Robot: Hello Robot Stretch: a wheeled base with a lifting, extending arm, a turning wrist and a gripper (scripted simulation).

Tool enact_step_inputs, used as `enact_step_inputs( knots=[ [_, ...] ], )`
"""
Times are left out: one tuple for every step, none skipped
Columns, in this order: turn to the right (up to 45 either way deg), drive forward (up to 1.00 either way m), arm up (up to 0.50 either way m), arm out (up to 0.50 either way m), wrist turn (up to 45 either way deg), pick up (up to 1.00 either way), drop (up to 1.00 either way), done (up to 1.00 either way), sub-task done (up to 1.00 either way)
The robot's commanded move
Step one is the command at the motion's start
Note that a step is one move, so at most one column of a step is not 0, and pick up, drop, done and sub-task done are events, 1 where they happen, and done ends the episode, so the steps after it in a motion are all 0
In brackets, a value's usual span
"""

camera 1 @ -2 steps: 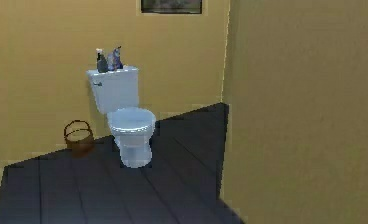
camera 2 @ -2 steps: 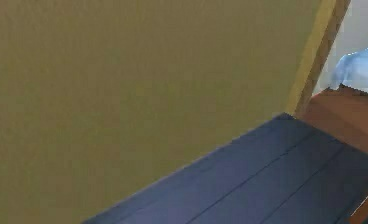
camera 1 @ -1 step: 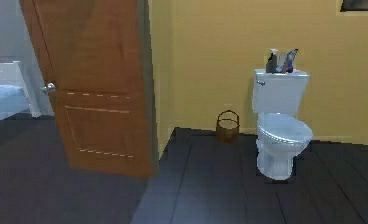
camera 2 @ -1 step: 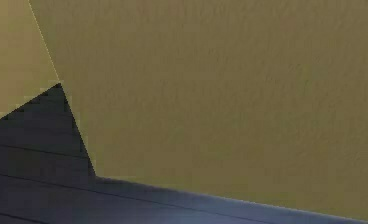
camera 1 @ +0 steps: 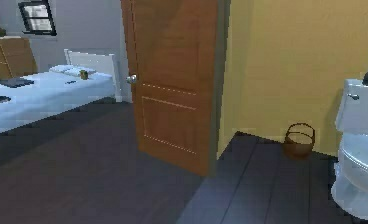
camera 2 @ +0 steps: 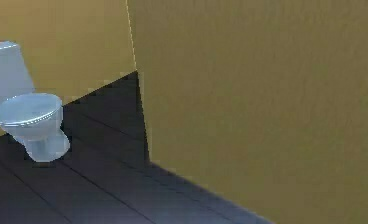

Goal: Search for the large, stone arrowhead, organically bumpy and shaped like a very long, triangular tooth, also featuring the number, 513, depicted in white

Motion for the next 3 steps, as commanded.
enact_step_inputs(
  knots=[
    [0.0, 0.6, 0.0, 0.0, 0.0, 0.0, 0.0, 0.0, 0.0],
    [-45.0, 0.0, 0.0, 0.0, 0.0, 0.0, 0.0, 0.0, 0.0],
    [-12.0, 0.0, 0.0, 0.0, 0.0, 0.0, 0.0, 0.0, 0.0]
  ],
)
